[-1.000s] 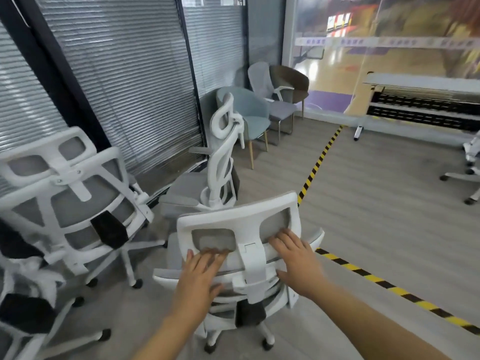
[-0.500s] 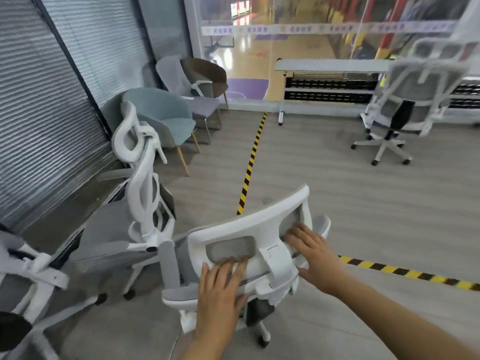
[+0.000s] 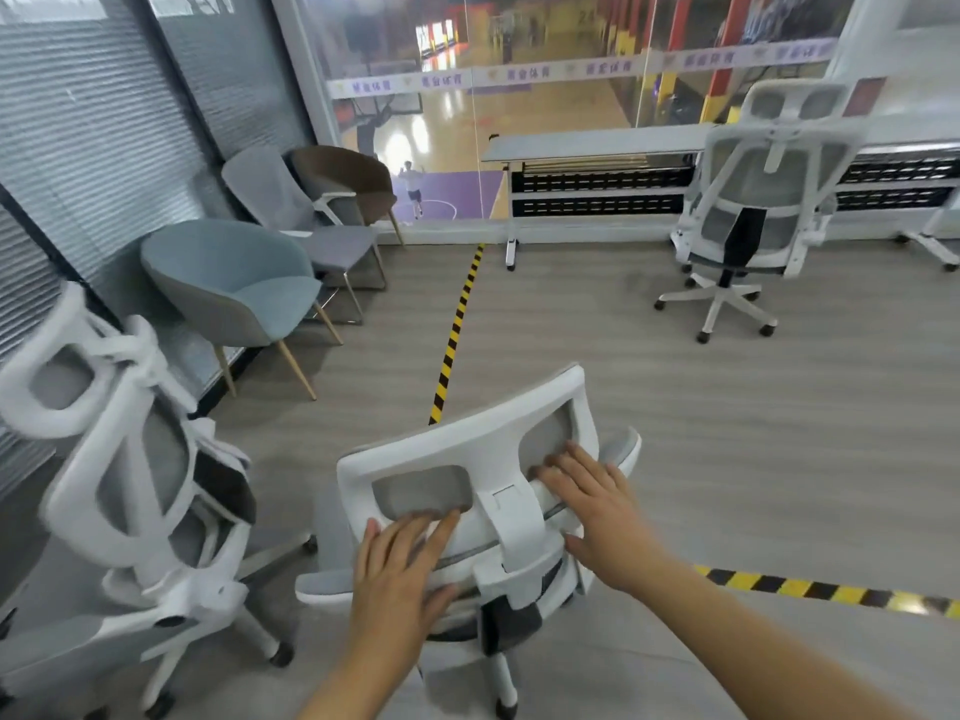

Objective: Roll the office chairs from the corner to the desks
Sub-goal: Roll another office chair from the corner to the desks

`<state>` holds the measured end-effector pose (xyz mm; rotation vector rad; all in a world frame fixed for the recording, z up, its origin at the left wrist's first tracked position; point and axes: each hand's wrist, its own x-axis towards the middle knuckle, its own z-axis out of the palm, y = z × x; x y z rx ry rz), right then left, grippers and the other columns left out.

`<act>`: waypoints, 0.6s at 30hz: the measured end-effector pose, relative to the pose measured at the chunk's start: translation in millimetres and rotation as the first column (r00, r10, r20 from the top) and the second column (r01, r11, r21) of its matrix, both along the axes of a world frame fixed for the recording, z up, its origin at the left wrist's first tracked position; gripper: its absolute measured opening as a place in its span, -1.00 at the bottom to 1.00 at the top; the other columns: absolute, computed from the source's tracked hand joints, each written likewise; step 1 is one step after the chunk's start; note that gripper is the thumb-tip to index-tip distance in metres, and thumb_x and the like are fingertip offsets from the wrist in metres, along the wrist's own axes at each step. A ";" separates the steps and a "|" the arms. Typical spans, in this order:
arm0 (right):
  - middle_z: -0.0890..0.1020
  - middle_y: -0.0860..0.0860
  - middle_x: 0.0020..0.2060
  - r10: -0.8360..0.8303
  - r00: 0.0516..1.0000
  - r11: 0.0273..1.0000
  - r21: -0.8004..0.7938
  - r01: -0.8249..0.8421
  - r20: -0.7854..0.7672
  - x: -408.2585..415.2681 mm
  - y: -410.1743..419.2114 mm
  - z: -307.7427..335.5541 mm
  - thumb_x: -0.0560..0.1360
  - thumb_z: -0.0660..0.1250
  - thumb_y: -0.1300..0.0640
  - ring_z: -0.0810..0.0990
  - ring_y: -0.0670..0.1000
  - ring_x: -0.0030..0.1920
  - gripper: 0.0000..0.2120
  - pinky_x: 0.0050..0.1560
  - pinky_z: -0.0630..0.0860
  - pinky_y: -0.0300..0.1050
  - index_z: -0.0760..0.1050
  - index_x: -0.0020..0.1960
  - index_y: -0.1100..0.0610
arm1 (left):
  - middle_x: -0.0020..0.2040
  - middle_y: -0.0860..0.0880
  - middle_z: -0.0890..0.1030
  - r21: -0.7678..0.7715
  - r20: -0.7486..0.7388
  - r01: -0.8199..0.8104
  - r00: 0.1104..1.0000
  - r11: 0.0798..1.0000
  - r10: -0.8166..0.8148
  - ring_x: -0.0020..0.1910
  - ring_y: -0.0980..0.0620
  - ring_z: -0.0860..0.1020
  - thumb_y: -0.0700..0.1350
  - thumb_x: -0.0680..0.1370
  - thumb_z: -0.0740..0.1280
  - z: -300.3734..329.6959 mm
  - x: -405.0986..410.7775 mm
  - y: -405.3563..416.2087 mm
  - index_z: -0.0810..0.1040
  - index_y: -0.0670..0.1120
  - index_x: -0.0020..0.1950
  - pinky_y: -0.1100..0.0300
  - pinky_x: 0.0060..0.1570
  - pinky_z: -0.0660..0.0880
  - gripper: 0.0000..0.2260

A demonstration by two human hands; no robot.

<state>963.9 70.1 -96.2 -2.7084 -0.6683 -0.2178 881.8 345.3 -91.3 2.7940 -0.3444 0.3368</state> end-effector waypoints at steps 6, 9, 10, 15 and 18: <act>0.18 -0.13 0.52 -0.083 0.995 0.996 0.006 0.084 -0.062 73.7 -56.7 2.3 0.45 0.41 0.11 -0.22 -0.12 0.56 -0.28 0.50 0.02 0.27 0.17 0.49 -0.15 | 0.25 0.03 0.49 0.023 0.005 0.046 0.999 0.999 -0.046 0.28 -0.05 0.41 0.10 0.38 0.51 8.1 98.1 -55.1 0.37 0.11 0.46 0.04 0.53 -0.12 -0.32; 0.12 -0.13 0.55 -0.113 0.991 0.993 0.014 0.114 -0.076 107.8 -82.0 5.2 0.48 0.39 0.08 -0.36 -0.21 0.49 -0.28 0.51 -0.07 0.26 0.11 0.52 -0.18 | 0.24 0.02 0.50 0.055 0.014 0.071 0.997 0.996 -0.071 0.28 -0.04 0.39 0.15 0.41 0.45 12.9 144.6 -80.4 0.35 0.12 0.46 0.01 0.52 -0.06 -0.36; 0.10 -0.14 0.55 -0.122 0.989 0.992 0.006 0.122 -0.079 119.8 -91.8 4.3 0.48 0.38 0.08 -0.38 -0.22 0.48 -0.27 0.50 -0.09 0.26 0.09 0.52 -0.19 | 0.24 0.02 0.50 0.067 0.007 0.078 0.997 0.995 -0.078 0.28 -0.04 0.39 0.20 0.44 0.35 13.6 160.1 -88.4 0.35 0.11 0.46 -0.01 0.51 -0.03 -0.40; 0.15 -0.14 0.55 -0.194 0.978 0.981 -0.003 0.194 -0.077 182.1 -147.1 3.5 0.46 0.39 0.07 -0.26 -0.14 0.55 -0.28 0.49 -0.06 0.27 0.12 0.51 -0.19 | 0.25 0.04 0.46 0.116 -0.008 0.154 0.988 0.981 -0.154 0.29 -0.04 0.37 0.24 0.46 0.25 8.5 242.5 -139.4 0.31 0.13 0.48 -0.03 0.50 -0.03 -0.40; 0.14 -0.16 0.54 -0.241 0.965 0.971 -0.018 0.240 -0.109 217.6 -185.8 5.4 0.48 0.37 0.05 -0.24 -0.12 0.55 -0.32 0.52 -0.09 0.24 0.14 0.50 -0.17 | 0.24 0.05 0.44 0.070 0.010 0.195 0.981 0.978 -0.196 0.29 -0.04 0.37 0.17 0.40 0.46 5.7 288.3 -178.7 0.30 0.15 0.48 -0.01 0.51 -0.07 -0.32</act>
